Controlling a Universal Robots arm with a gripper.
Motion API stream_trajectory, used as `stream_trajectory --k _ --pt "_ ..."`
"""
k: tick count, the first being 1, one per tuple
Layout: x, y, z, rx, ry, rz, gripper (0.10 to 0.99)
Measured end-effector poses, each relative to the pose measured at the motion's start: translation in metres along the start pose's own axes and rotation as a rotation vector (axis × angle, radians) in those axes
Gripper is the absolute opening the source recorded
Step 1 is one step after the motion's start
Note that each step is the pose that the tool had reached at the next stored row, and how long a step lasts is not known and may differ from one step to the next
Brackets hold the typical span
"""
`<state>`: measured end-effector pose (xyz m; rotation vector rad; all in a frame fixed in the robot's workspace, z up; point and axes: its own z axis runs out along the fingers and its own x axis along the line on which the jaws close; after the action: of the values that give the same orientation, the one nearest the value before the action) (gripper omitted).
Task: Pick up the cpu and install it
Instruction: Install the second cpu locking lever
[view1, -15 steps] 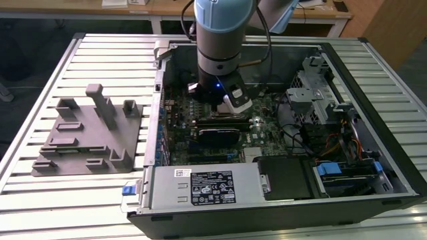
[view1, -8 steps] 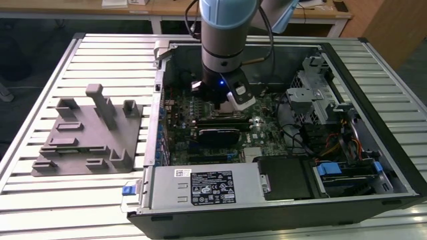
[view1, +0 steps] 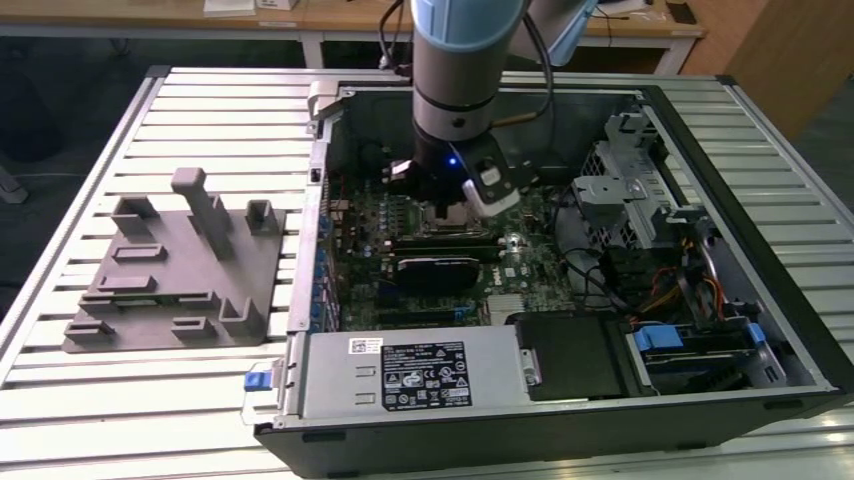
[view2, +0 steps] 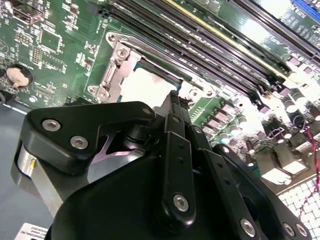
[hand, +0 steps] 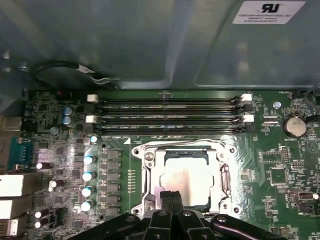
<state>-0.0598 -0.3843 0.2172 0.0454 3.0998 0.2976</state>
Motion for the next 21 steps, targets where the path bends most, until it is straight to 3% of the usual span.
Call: stream_trajectory --k 9,15,21 --pt "-0.0078 0.0118 0.0029 0.030 -0.0019 0.005 0.106" --pt "-0.0133 0.0151 0.0042 0.058 -0.0040 0.011 0.106" --pt "-0.0147 0.0197 0.0062 0.076 -0.0064 0.021 0.106"
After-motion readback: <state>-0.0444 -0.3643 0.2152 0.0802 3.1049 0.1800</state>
